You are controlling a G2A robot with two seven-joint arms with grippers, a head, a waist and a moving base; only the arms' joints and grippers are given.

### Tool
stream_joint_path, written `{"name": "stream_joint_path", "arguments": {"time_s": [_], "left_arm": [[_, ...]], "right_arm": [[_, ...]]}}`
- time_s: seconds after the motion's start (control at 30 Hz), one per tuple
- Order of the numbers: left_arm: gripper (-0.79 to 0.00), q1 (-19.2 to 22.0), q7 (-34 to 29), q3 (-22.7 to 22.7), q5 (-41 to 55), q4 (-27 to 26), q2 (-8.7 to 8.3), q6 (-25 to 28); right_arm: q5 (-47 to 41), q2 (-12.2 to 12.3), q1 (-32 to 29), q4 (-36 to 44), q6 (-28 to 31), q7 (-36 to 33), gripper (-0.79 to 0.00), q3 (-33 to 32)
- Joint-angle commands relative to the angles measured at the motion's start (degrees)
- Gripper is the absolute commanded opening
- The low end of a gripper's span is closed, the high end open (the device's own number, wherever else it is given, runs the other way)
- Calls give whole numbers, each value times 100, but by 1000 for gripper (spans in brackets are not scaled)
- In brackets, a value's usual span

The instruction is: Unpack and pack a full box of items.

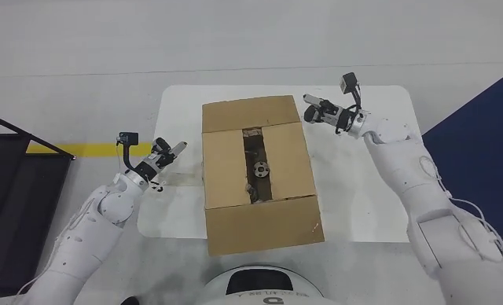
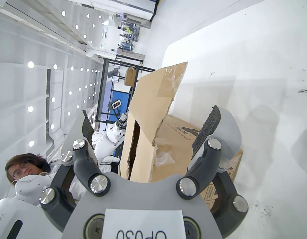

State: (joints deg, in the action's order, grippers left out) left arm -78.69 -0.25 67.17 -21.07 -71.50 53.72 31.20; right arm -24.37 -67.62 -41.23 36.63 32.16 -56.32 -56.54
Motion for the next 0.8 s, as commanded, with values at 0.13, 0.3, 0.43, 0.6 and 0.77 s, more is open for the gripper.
{"name": "stream_joint_path", "arguments": {"time_s": [0.13, 0.3, 0.43, 0.6, 0.77], "left_arm": [[0, 0, 0, 0, 1, 0, 0, 0], [0, 0, 0, 0, 1, 0, 0, 0], [0, 0, 0, 0, 1, 0, 0, 0], [0, 0, 0, 0, 1, 0, 0, 0], [0, 0, 0, 0, 1, 0, 0, 0]], "right_arm": [[-722, -173, 136, -271, 405, -731, 0, 54], [-1679, -179, -58, 12, 476, -1106, 0, -149], [-1974, -49, -377, 702, 245, -1339, 0, -325], [-2090, 125, -611, 1521, -613, -2199, 0, -433], [-1430, 266, -581, 1600, -1070, -2654, 0, -337]]}}
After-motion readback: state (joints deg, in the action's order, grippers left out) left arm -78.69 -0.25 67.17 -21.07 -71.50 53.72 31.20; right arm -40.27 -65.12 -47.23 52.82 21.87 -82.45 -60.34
